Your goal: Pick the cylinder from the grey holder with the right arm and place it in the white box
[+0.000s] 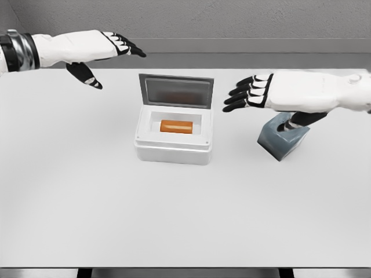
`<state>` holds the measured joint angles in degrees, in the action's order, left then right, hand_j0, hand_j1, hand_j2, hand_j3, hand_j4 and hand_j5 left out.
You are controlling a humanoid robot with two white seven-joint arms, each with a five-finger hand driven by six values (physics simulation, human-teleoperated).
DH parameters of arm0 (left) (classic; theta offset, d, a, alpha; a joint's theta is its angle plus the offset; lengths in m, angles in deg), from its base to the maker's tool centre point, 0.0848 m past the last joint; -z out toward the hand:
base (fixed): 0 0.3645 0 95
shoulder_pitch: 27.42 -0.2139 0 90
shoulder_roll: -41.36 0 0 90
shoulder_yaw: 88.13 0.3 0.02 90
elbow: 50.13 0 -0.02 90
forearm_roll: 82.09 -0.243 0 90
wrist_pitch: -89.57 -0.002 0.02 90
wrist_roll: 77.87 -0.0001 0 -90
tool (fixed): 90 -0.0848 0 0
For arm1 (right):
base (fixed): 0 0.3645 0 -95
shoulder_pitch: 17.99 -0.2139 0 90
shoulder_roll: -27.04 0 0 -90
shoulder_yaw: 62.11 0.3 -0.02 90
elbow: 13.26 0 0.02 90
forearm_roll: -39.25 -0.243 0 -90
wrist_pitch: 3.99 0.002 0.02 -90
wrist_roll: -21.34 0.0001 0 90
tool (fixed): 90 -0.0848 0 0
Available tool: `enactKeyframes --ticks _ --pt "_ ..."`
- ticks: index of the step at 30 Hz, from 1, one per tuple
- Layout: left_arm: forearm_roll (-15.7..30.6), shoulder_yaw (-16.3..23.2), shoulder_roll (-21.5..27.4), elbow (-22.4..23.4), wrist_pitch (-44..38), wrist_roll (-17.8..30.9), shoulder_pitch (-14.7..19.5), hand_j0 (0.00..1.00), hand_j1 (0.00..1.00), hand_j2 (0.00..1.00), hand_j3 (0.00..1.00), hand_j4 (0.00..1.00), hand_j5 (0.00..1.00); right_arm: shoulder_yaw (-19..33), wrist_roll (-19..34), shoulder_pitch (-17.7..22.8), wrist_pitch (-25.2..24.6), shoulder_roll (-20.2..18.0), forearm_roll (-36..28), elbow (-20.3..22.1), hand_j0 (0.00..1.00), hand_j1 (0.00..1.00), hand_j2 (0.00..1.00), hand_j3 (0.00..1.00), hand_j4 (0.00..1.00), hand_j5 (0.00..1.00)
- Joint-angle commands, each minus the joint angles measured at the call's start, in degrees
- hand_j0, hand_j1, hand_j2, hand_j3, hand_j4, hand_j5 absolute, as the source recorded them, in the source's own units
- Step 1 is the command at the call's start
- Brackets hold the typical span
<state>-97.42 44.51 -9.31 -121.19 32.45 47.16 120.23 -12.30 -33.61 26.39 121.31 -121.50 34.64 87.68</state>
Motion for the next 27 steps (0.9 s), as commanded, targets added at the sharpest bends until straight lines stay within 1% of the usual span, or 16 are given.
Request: enactKeyframes --ticks 1,2,4,5,7,8,11,12,13,14,15,17,19,22,26,27 --pt "-1.2 0.3 -1.0 2.0 -0.5 0.0 0.0 1.00 1.00 1.00 1.00 1.00 1.00 9.5 0.0 0.6 -0.3 -0.3 -8.6 0.1 1.00 1.00 1.00 1.00 1.00 1.00" --pt "-1.3 0.3 -1.7 2.6 -0.5 0.0 0.1 1.00 1.00 1.00 1.00 1.00 1.00 12.3 0.0 3.7 -0.3 -0.4 -11.1 0.1 1.00 1.00 1.00 1.00 1.00 1.00" --pt "-2.9 0.3 -3.3 3.9 -0.5 0.0 0.3 1.00 1.00 1.00 1.00 1.00 1.00 15.0 0.0 7.1 -0.3 0.0 -11.7 0.1 1.00 1.00 1.00 1.00 1.00 1.00" --pt "-3.2 0.3 -4.2 4.9 -0.5 0.0 0.3 1.00 1.00 1.00 1.00 1.00 1.00 16.8 0.0 9.0 -0.3 -0.3 -14.9 0.1 1.00 1.00 1.00 1.00 1.00 1.00" --pt "-3.3 0.3 -4.3 5.0 -0.7 0.0 0.4 1.00 1.00 1.00 1.00 1.00 1.00 17.3 0.0 12.3 -0.3 0.1 -16.6 0.1 1.00 1.00 1.00 1.00 1.00 1.00" --pt "-4.4 0.3 -4.4 5.0 -0.9 0.0 0.4 1.00 1.00 1.00 1.00 1.00 1.00 17.4 0.0 13.9 -0.3 0.7 -16.7 0.0 1.00 1.00 1.00 1.00 1.00 1.00" --pt "-5.1 0.4 -5.1 5.8 -0.9 0.0 0.8 1.00 1.00 1.00 1.00 1.00 1.00 19.2 0.0 19.2 -0.3 4.0 -18.0 0.0 1.00 1.00 1.00 1.00 1.00 1.00" --pt "-5.7 0.4 -5.5 6.5 -0.9 0.0 0.8 1.00 1.00 1.00 1.00 1.00 1.00 20.3 0.0 20.5 -0.3 5.9 -18.1 -0.2 1.00 1.00 1.00 1.00 1.00 1.00" --pt "-5.9 0.5 -6.3 7.2 -0.8 0.0 0.8 1.00 1.00 1.00 1.00 1.00 1.00 23.0 0.0 23.3 -0.3 6.5 -18.1 -0.2 1.00 1.00 1.00 1.00 1.00 1.00" --pt "-5.9 1.4 -6.3 7.2 -0.9 0.0 0.9 1.00 1.00 1.00 1.00 1.00 1.00 25.6 0.0 26.0 -0.3 8.3 -18.1 -0.2 1.00 1.00 1.00 1.00 1.00 1.00" --pt "-5.9 1.5 -6.3 7.2 -0.9 0.0 1.0 1.00 1.00 1.00 1.00 1.00 1.00 27.4 0.0 27.5 -0.3 9.2 -17.9 -0.3 1.00 1.00 1.00 1.00 1.00 1.00" --pt "-5.7 1.6 -6.4 7.0 -0.8 0.0 1.1 1.00 1.00 1.00 1.00 1.00 1.00 28.5 0.0 29.1 -0.3 9.4 -18.1 -0.3 1.00 1.00 1.00 1.00 1.00 1.00" --pt "-5.7 2.9 -6.7 7.0 -0.8 0.0 1.3 1.00 1.00 1.00 1.00 1.00 1.00 29.7 0.0 30.8 -0.3 10.5 -18.1 -0.3 1.00 1.00 1.00 1.00 1.00 1.00" --pt "-5.6 3.6 -6.7 6.9 -0.7 0.0 1.3 1.00 1.00 1.00 1.00 1.00 1.00 32.4 0.0 35.9 -0.3 12.3 -17.4 -0.3 1.00 1.00 1.00 1.00 1.00 1.00" --pt "-5.2 4.3 -6.7 5.8 -0.4 0.0 1.2 1.00 1.00 1.00 1.00 1.00 1.00 32.5 0.0 39.9 -0.3 15.5 -17.3 -1.0 1.00 1.00 1.00 1.00 1.00 1.00" --pt "-5.1 4.3 -6.6 5.3 -0.4 0.0 1.1 1.00 1.00 1.00 1.00 1.00 1.00 32.5 0.0 40.1 -0.3 15.8 -17.3 -0.9 1.00 1.00 1.00 1.00 1.00 1.00"
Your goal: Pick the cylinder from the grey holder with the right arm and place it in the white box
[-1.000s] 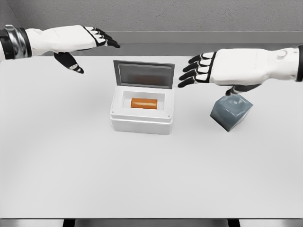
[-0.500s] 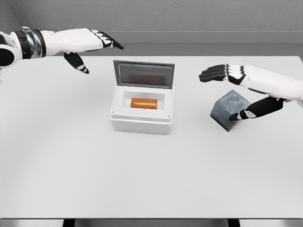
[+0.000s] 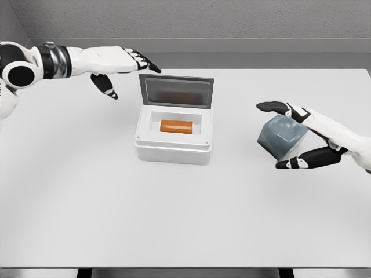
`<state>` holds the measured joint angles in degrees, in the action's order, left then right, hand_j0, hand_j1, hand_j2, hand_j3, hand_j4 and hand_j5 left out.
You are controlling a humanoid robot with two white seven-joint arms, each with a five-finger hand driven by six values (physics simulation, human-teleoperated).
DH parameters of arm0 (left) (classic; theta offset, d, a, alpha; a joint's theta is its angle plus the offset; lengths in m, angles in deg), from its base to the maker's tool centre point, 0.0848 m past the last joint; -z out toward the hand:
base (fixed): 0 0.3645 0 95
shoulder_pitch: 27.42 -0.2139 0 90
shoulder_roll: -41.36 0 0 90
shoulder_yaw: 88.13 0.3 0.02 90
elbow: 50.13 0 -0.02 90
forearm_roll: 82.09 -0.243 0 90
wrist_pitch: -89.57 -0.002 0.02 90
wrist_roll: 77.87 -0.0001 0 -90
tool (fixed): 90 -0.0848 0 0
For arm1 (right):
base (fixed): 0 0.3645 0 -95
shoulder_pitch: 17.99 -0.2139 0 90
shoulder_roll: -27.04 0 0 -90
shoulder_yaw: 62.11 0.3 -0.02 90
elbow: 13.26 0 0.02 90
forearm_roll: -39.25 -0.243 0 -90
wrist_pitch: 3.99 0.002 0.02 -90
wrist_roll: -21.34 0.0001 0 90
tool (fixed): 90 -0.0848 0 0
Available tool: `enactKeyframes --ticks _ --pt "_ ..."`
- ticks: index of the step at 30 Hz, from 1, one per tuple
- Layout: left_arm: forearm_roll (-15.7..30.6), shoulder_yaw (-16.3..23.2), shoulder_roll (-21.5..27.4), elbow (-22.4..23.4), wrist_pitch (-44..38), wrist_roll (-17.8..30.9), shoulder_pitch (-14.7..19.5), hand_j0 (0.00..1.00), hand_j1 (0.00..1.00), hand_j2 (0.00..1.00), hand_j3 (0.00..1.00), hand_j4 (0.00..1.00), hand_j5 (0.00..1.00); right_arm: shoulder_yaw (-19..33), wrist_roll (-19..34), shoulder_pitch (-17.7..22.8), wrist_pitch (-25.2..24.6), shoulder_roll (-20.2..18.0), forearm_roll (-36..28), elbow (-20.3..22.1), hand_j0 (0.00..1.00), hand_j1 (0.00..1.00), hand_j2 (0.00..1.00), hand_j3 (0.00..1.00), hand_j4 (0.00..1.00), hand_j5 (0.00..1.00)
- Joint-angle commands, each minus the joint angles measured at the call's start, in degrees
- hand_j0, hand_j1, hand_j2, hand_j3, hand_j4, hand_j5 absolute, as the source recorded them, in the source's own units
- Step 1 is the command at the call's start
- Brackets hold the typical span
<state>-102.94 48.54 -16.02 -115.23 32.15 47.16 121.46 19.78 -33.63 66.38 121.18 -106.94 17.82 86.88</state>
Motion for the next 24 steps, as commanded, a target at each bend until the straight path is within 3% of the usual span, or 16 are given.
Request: enactKeyframes --ticks 1,9,24 --pt "0.5 0.3 0.2 -1.4 0.1 0.0 -0.1 1.00 1.00 1.00 1.00 1.00 1.00 0.5 0.0 0.1 -0.2 1.4 -0.5 -0.2 1.00 1.00 1.00 1.00 1.00 1.00" --pt "0.6 0.1 4.6 -1.5 2.4 0.0 0.1 1.00 1.00 1.00 1.00 1.00 1.00 1.4 0.0 0.6 -0.2 1.4 -0.5 -0.2 1.00 1.00 1.00 1.00 1.00 1.00" --pt "-0.2 1.2 4.8 -2.3 2.4 0.0 0.0 1.00 1.00 1.00 1.00 1.00 1.00 1.4 0.0 0.6 -0.2 1.4 -0.5 -1.2 1.00 1.00 1.00 1.00 1.00 1.00"
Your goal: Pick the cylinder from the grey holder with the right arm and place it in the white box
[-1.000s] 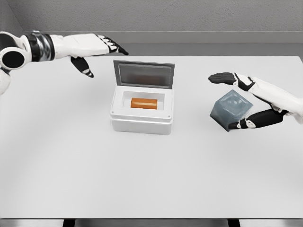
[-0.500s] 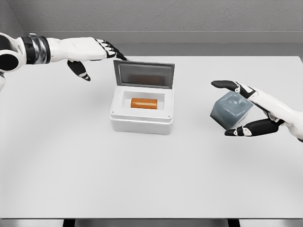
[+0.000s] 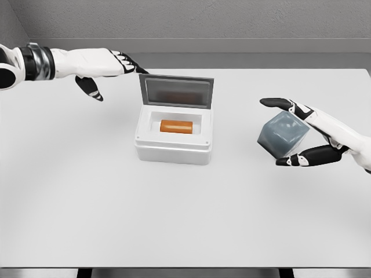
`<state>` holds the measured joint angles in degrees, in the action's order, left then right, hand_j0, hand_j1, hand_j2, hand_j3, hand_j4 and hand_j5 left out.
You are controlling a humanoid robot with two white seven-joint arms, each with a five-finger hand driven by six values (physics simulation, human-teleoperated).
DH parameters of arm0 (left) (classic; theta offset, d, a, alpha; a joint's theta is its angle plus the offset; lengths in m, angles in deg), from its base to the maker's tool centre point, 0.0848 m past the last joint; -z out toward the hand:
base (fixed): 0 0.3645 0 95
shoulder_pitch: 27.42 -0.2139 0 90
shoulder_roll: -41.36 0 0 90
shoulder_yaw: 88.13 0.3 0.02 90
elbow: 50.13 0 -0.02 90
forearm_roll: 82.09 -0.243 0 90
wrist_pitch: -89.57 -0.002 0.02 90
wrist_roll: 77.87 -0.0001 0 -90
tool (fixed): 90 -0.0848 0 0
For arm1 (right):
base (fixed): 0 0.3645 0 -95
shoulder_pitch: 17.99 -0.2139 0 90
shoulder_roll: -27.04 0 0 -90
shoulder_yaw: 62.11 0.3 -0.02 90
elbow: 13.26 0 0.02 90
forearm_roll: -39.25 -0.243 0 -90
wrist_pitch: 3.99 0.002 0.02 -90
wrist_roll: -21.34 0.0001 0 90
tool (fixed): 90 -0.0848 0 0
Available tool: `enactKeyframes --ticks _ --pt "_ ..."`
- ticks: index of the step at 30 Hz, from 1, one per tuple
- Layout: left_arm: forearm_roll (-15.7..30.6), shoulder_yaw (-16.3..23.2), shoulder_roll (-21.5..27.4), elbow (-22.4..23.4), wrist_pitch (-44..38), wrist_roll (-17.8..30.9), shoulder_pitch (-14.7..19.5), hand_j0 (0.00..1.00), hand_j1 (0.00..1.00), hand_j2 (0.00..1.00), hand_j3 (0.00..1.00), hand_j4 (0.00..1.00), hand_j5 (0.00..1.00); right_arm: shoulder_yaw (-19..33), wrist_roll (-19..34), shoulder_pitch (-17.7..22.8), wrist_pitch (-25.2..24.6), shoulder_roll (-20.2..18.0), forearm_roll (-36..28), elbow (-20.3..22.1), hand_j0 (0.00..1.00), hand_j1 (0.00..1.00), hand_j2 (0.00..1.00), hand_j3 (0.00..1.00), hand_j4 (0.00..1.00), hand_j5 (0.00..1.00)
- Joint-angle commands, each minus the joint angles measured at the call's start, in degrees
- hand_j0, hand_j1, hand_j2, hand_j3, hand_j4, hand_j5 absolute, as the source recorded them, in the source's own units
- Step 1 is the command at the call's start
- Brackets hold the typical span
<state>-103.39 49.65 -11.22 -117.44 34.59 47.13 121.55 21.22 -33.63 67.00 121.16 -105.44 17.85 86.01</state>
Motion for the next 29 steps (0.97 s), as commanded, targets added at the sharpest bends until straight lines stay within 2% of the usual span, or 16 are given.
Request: enactKeyframes --ticks 1,4,12,16,19,29 --pt "0.3 0.1 0.3 -0.6 0.0 0.0 0.0 1.00 1.00 1.00 1.00 1.00 1.00 0.2 0.0 0.0 -0.1 -0.1 -0.5 -0.3 1.00 1.00 1.00 1.00 1.00 1.00" --pt "0.5 0.0 1.0 -0.9 0.0 0.0 0.0 1.00 1.00 1.00 1.00 1.00 1.00 0.3 0.0 0.0 -0.1 -0.1 -0.5 -0.4 1.00 1.00 1.00 1.00 1.00 1.00" --pt "1.3 -0.6 6.6 -2.1 0.0 0.0 0.0 1.00 1.00 1.00 1.00 1.00 1.00 0.6 0.0 0.0 -0.1 -0.1 -0.5 -1.8 1.00 1.00 1.00 1.00 1.00 1.00" --pt "2.2 -1.1 6.5 -2.0 0.0 0.0 -0.3 1.00 1.00 1.00 1.00 1.00 1.00 0.6 0.0 0.0 -0.1 -0.1 -0.5 -1.8 1.00 1.00 1.00 1.00 1.00 1.00" --pt "7.6 -1.0 6.3 -1.4 0.0 0.0 -0.5 1.00 1.00 1.00 1.00 1.00 1.00 0.6 0.0 0.0 -0.1 -0.1 -0.5 -1.8 1.00 1.00 1.00 1.00 1.00 1.00" --pt "7.6 -0.8 6.3 -1.6 0.0 0.0 -0.9 1.00 1.00 1.00 1.00 1.00 1.00 0.6 0.0 0.0 -0.1 -0.1 -0.5 -1.7 1.00 1.00 1.00 1.00 1.00 1.00"
